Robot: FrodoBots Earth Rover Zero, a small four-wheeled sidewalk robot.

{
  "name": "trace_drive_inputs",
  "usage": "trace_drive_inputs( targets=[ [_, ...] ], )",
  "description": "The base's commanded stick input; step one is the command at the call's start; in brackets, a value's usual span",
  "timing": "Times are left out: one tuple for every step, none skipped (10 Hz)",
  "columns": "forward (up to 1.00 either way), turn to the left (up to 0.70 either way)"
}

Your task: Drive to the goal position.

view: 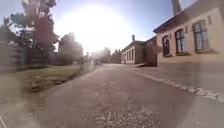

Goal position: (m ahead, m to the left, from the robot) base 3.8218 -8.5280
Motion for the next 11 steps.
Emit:
trace_drive_inputs(
  targets=[
    [0.0,-0.43],
    [0.0,-0.7],
    [0.0,-0.7],
    [0.0,-0.7],
    [0.0,-0.7],
    [0.0,-0.7],
    [0.0,-0.7],
    [0.0,-0.7],
    [0.0,-0.7],
    [0.0,-0.7],
    [0.0,-0.7]
  ],
)
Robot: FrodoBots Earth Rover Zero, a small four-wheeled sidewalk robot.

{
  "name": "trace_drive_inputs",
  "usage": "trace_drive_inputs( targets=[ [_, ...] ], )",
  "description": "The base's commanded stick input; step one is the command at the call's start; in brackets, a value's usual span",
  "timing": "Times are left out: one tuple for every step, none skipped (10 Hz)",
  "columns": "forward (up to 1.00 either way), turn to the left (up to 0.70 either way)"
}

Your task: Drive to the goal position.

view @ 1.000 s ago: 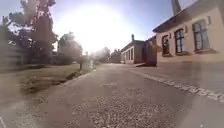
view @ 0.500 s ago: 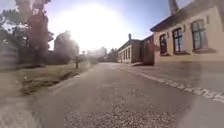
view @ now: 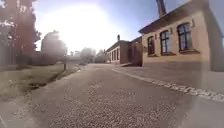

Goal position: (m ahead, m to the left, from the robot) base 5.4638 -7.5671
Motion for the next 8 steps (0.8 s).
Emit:
trace_drive_inputs(
  targets=[
    [0.0,-0.7],
    [0.0,-0.7],
    [0.0,-0.7],
    [0.0,-0.7],
    [0.0,-0.7],
    [0.0,-0.7],
    [0.0,-0.7],
    [0.0,-0.7]
  ],
)
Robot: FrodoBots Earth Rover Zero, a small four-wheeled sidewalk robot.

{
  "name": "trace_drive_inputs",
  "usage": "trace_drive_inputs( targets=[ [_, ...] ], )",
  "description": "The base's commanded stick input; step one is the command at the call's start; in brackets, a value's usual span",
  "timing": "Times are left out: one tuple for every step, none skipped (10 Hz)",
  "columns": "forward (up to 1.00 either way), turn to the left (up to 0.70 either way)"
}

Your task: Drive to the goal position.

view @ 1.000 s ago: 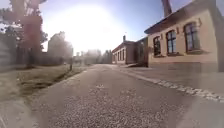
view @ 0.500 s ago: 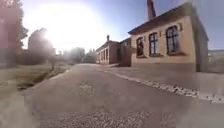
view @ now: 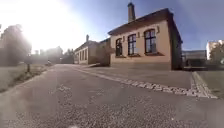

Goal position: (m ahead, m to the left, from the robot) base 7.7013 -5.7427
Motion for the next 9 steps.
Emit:
trace_drive_inputs(
  targets=[
    [0.0,-0.7],
    [0.0,-0.7],
    [0.05,-0.42],
    [0.62,-0.01],
    [0.68,0.0],
    [0.7,0.0],
    [0.7,0.0],
    [0.7,0.0],
    [0.7,0.0]
  ],
)
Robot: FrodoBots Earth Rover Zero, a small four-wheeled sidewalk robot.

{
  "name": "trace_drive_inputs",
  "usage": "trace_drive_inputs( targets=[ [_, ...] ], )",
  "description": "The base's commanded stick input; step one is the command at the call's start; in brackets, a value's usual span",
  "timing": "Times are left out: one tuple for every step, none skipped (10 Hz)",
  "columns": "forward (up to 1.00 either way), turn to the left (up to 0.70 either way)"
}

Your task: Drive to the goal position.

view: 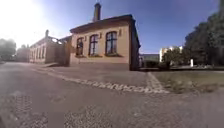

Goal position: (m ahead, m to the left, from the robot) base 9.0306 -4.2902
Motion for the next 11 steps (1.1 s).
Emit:
trace_drive_inputs(
  targets=[
    [0.7,0.0],
    [0.7,0.0],
    [0.7,0.0],
    [0.7,0.0],
    [0.7,0.0],
    [0.7,0.0],
    [0.7,0.0],
    [0.7,-0.14],
    [0.7,-0.14],
    [0.7,-0.14],
    [0.7,-0.14]
  ],
)
